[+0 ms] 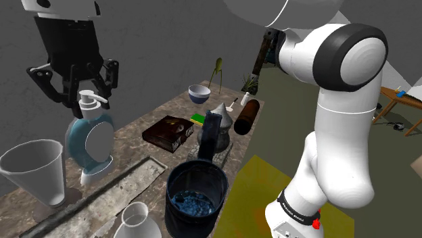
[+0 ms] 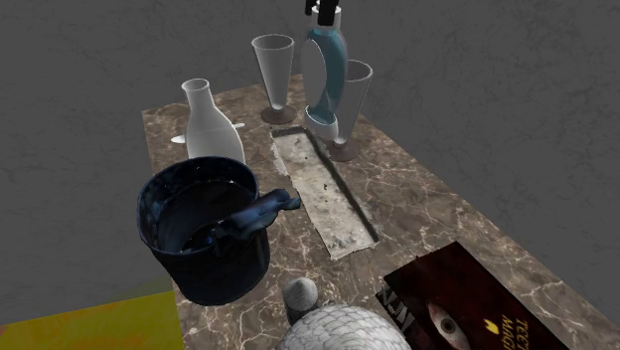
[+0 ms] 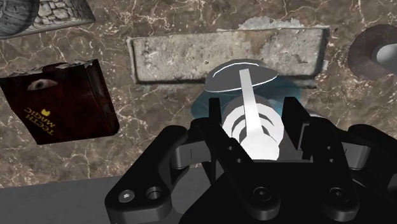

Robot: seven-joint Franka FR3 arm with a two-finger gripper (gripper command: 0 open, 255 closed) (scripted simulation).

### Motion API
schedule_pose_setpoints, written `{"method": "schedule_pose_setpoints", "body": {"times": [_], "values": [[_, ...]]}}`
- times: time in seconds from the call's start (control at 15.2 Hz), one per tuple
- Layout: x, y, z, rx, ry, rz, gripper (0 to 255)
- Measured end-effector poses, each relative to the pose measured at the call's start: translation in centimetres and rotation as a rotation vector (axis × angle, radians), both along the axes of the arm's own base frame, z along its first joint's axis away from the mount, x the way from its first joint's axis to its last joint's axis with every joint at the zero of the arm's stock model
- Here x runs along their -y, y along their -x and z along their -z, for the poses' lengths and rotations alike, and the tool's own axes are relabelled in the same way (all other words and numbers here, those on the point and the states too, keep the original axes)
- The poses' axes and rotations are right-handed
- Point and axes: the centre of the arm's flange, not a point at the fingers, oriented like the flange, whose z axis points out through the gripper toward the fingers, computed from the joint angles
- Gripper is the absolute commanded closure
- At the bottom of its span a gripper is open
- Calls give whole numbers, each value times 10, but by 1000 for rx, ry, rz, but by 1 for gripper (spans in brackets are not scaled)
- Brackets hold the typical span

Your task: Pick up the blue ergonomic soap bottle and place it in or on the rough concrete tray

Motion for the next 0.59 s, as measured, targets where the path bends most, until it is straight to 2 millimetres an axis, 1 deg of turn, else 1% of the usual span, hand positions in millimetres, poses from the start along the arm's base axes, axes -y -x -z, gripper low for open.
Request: {"method": "schedule_pose_setpoints", "body": {"times": [0.59], "values": [[0,0,47,0,0,0,255]]}}
